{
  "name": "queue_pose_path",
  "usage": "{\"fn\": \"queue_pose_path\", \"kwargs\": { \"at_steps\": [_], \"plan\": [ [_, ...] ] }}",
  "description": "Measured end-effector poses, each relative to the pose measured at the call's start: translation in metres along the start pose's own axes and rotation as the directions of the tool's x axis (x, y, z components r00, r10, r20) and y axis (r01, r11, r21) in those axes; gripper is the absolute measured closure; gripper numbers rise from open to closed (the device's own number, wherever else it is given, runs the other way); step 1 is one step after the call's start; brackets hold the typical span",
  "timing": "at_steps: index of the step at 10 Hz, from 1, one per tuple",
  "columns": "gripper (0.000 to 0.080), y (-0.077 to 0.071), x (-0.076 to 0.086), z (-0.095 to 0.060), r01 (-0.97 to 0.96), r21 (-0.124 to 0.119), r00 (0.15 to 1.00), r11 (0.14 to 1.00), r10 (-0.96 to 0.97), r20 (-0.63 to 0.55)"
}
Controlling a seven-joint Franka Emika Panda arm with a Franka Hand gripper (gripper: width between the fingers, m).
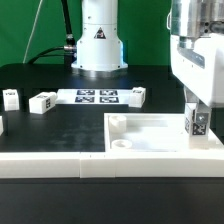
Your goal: Assemble one leg
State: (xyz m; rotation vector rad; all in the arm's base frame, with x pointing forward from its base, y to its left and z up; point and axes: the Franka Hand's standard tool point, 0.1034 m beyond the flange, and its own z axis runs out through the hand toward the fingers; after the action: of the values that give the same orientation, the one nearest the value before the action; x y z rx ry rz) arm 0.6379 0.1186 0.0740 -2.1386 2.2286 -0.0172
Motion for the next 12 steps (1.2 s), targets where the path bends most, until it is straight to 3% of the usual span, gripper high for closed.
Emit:
{"fn": "queue_pose_path", "kwargs": {
  "at_steps": [2, 3, 4, 5, 7, 11, 12],
  "plan": [
    [0.0508, 0.0000, -0.0006, 0.0001, 0.004, 0.001, 1.000, 1.000, -0.004, 0.002],
    [0.0335, 0.0001, -0.0014, 0.0001, 0.046, 0.001, 0.999, 0.999, -0.046, 0.002],
    [0.0214, 0.0001, -0.0030, 0.0000, 0.098, 0.001, 0.995, 0.995, -0.098, 0.003],
    [0.0170, 0.0002, -0.0033, 0.0000, 0.220, 0.001, 0.976, 0.976, -0.220, 0.002],
    [0.0153, -0.0039, 0.0007, 0.0030, 0.493, 0.021, 0.870, 0.870, -0.493, -0.012],
    [0.0150, -0.0029, -0.0045, 0.0050, 0.757, -0.002, 0.653, 0.654, -0.756, -0.034],
    [0.0150, -0.0038, -0.0060, 0.0039, 0.835, -0.012, 0.549, 0.550, -0.835, -0.041]
  ]
}}
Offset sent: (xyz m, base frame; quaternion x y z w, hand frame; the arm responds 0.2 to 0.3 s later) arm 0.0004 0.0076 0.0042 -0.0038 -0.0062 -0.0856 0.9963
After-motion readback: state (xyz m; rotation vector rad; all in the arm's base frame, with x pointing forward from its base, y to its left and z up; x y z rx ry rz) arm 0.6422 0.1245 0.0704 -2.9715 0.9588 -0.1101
